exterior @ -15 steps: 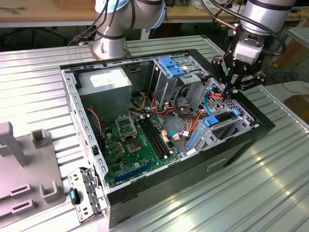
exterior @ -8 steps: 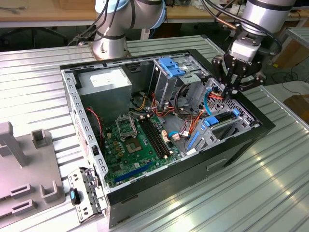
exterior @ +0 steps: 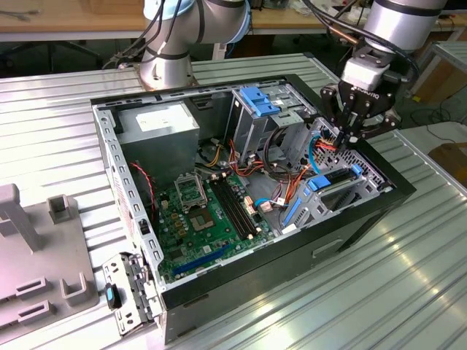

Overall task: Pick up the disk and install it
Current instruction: 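Insert the first disk wire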

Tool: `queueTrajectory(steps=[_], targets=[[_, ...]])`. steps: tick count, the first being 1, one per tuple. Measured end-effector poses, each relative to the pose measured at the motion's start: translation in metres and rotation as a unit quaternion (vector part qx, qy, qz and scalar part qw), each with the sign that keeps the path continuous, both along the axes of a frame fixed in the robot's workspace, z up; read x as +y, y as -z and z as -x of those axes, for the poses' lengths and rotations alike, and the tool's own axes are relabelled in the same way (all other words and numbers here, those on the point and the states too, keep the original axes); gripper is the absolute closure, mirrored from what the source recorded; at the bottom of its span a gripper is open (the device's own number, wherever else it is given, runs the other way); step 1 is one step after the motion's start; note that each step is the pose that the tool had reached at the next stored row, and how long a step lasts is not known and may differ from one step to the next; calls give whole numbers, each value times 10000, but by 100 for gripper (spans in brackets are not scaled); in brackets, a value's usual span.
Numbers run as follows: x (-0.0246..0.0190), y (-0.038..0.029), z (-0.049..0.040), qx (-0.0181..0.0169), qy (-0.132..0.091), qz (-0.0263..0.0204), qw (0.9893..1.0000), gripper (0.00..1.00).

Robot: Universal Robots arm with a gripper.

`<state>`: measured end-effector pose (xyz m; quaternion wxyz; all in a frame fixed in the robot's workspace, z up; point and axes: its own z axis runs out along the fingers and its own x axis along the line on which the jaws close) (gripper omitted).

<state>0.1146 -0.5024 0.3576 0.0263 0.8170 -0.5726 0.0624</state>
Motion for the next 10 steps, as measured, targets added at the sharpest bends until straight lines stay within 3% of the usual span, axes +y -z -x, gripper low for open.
queueTrajectory(steps=[5,10], targets=[[0,5,0,0,334,0,9994,84],[0,9,0,0,611,0,9981,84]])
